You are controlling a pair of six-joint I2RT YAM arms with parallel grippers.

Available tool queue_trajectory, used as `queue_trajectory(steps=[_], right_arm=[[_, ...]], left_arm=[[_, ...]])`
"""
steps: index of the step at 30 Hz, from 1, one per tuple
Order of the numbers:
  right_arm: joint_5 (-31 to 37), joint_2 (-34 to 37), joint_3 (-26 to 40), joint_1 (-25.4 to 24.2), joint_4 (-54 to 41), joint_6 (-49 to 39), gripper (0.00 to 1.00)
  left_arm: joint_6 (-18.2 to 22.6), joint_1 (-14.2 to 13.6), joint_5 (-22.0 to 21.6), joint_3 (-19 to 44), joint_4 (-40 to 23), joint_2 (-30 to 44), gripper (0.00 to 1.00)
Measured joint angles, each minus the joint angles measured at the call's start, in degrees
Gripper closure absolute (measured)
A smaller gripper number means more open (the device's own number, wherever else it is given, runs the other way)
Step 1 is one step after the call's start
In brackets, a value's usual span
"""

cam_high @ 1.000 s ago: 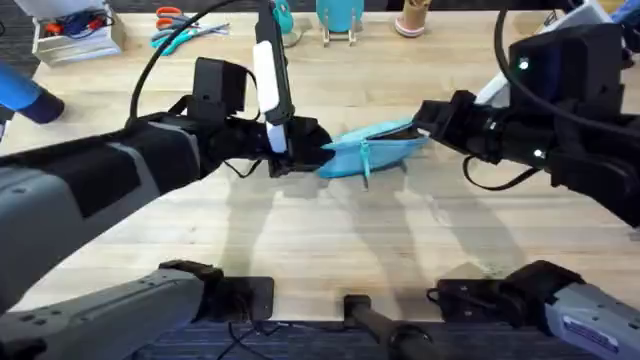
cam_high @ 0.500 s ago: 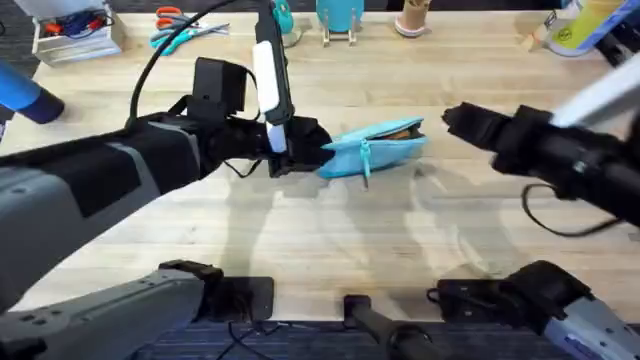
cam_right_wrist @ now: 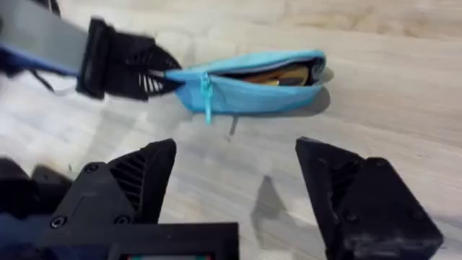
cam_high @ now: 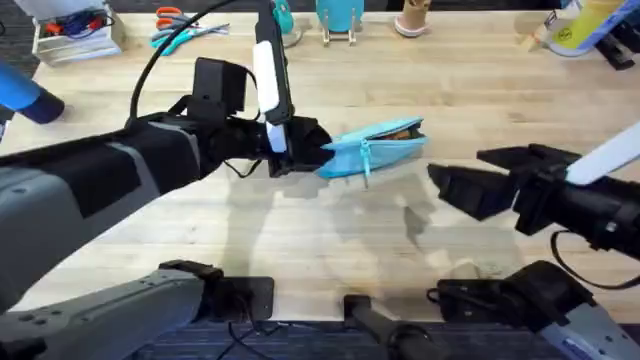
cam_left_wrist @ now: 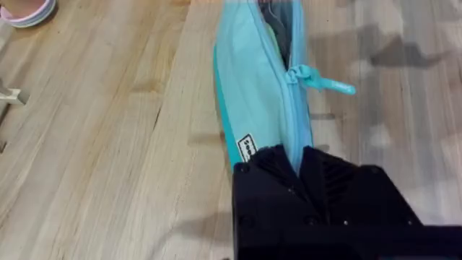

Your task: Unzip the bag, pick up the pens from the table one at a time and place them inside, then zip the bag closed.

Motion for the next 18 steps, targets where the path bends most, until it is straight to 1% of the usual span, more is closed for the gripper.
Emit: queue_trajectory(steps=[7,18], right_arm=[[-1.7,0.0,0.0,0.0,-1.0,-4.8,0.005],[-2.1,0.0,0.0,0.0,-1.0,-8.5,0.005]], left_arm=[[0.0,0.0,0.0,0.0,0.0,0.0,0.956],[0.0,0.0,0.0,0.0,0.0,0.0,0.957]])
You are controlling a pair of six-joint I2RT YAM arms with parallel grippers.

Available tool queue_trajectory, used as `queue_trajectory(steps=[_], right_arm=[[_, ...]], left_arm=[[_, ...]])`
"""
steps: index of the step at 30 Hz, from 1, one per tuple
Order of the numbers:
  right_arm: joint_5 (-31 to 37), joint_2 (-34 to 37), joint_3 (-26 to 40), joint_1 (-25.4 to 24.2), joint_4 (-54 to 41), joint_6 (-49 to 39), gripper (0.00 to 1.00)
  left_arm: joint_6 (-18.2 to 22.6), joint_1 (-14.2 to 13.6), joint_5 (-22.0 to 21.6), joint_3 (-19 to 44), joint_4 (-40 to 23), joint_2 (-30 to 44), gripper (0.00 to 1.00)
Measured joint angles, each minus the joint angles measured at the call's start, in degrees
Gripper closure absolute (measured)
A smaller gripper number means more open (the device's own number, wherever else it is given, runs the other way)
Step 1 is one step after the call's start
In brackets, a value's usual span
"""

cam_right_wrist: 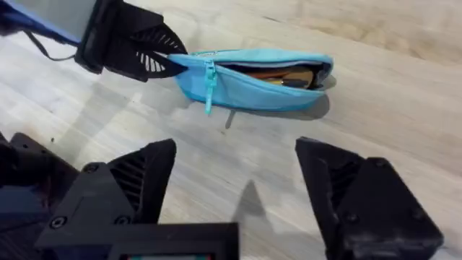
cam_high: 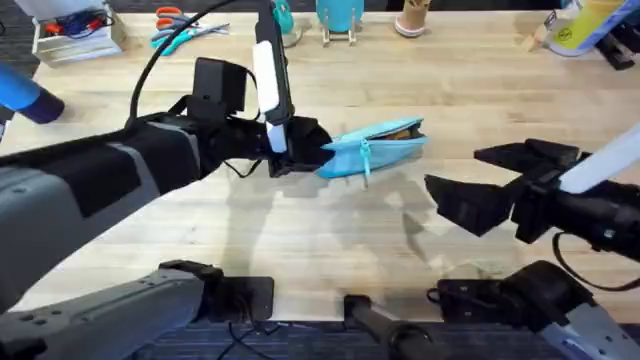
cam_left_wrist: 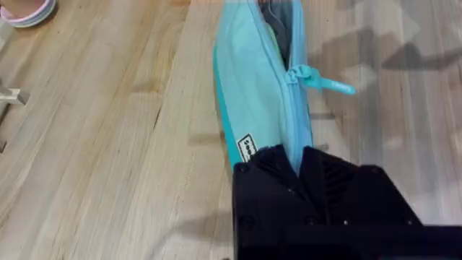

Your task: Unzip the bag, pick up the pens from the table one at a time and place them inside, then zip the bag closed.

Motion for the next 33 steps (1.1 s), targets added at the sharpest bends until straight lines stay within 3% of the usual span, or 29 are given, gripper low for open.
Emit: queue_trajectory(steps=[18,33], right_arm=[[-0.2,0.0,0.0,0.0,0.0,-4.2,0.006],[-4.9,2.3,0.0,0.0,-0.9,-8.0,0.005]], left_arm=[[0.0,0.0,0.0,0.0,0.0,0.0,0.958],[0.0,0.0,0.0,0.0,0.0,0.0,0.958]])
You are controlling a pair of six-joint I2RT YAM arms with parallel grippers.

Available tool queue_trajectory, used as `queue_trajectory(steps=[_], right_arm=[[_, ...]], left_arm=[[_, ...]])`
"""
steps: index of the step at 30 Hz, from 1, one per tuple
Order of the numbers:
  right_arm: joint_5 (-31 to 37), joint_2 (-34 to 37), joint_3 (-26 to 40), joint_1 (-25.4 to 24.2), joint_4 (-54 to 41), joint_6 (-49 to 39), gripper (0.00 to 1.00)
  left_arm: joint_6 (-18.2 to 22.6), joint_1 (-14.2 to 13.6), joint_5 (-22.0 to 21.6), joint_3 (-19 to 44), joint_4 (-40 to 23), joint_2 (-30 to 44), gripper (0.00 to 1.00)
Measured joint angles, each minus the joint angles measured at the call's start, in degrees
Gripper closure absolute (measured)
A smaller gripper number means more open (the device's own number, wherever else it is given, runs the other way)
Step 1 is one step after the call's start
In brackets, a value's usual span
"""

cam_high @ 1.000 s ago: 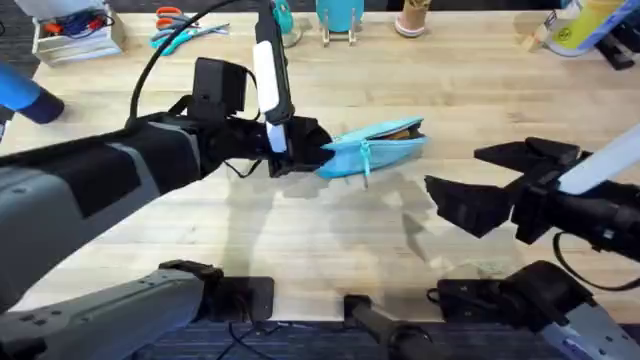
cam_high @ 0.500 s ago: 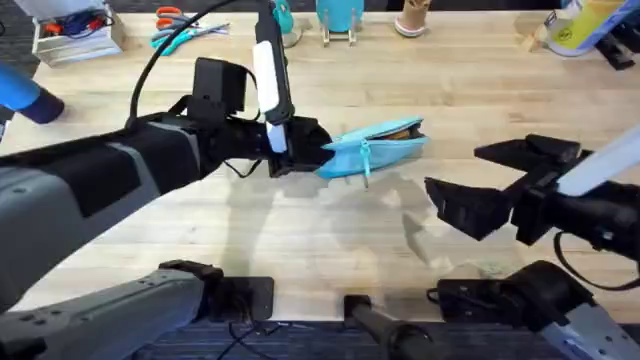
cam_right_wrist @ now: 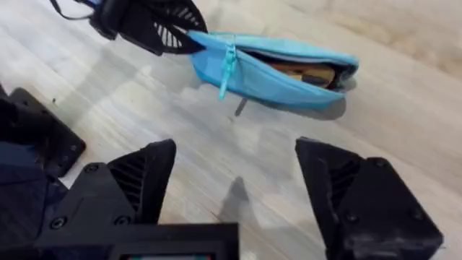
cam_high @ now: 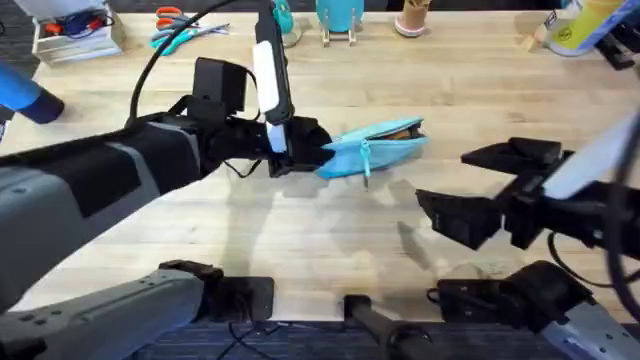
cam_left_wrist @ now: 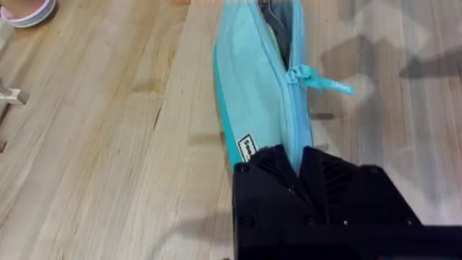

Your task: Unzip the bag, pick up the pens from the table one at a time and place them inside, then zip the bag closed.

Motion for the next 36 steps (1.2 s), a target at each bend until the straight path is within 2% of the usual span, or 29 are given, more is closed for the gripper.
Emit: queue_trajectory(steps=[5,21,28,36], right_arm=[[-0.3,7.0,0.0,1.4,1.4,0.0,0.005],[0.9,25.3,0.0,12.1,14.0,4.1,0.005],[1.5,31.4,0.0,12.8,22.5,7.8,0.005],[2.4,36.2,0.0,12.9,25.4,11.0,0.004]], left_arm=[[0.0,0.0,0.0,0.0,0.0,0.0,0.958],[0.0,0.0,0.0,0.0,0.0,0.0,0.958],[0.0,0.0,0.0,0.0,0.0,0.0,0.958],[0.0,0.0,0.0,0.0,0.0,0.0,0.958]])
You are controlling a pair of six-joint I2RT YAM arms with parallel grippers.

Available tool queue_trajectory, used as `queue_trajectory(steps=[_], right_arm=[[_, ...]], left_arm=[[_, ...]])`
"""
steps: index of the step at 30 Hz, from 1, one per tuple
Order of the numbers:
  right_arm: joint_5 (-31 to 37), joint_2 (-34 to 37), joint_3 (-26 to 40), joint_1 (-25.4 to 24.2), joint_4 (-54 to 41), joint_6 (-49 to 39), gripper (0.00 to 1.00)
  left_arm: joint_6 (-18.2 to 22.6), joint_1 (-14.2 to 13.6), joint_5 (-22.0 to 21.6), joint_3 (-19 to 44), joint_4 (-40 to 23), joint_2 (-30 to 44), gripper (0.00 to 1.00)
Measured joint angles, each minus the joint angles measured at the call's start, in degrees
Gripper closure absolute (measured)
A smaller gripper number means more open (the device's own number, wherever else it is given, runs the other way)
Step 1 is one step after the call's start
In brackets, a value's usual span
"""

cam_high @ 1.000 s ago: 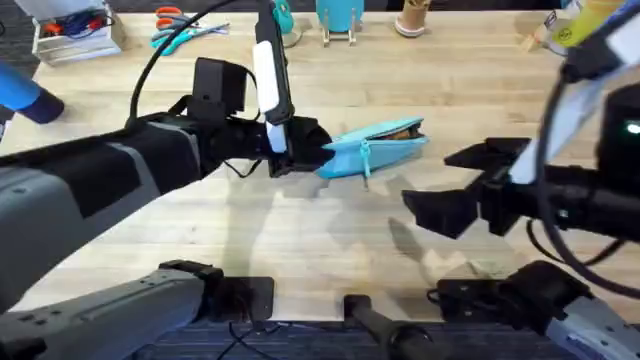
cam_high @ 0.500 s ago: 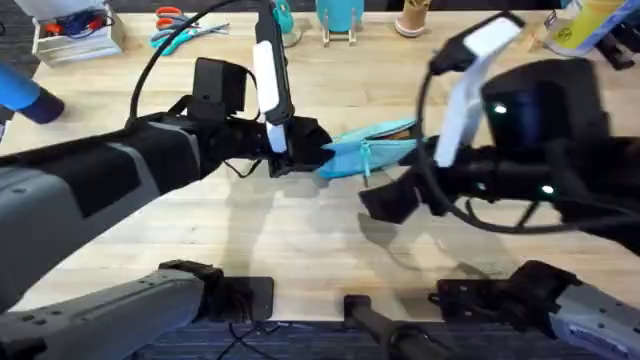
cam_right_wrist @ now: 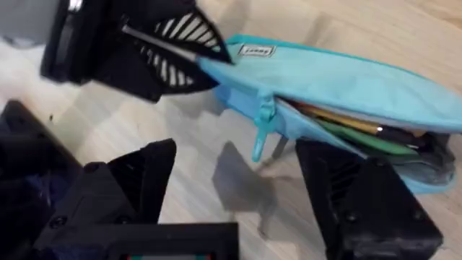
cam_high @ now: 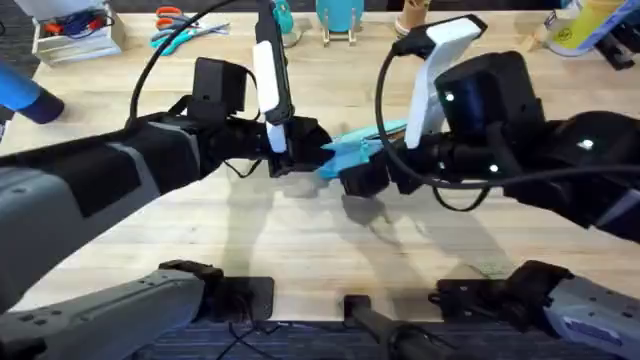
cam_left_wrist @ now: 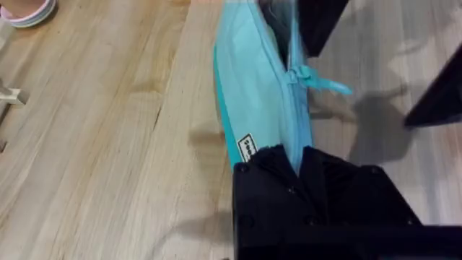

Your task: Unzip the bag, pick up the pens from the table one at a time and place them inside, then zip the bag closed.

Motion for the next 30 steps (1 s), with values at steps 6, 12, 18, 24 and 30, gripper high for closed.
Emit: queue_trajectory(steps=[6,12,18,24,30], right_arm=[[3.2,2.8,0.0,0.3,2.5,3.4,0.005],[5.0,5.5,0.0,0.3,4.9,4.2,0.109],[6.7,8.3,0.0,0.3,8.2,6.1,0.255],[8.9,9.6,0.0,0.3,9.0,9.0,0.436],[10.7,9.9,0.0,0.3,9.1,11.4,0.636]], left_arm=[[0.0,0.0,0.0,0.0,0.0,0.0,0.958],[0.0,0.0,0.0,0.0,0.0,0.0,0.958],[0.0,0.0,-0.2,0.0,0.0,0.0,0.958],[0.0,0.0,-0.2,0.0,0.0,0.0,0.958],[0.0,0.0,-0.2,0.0,0.0,0.0,0.958]])
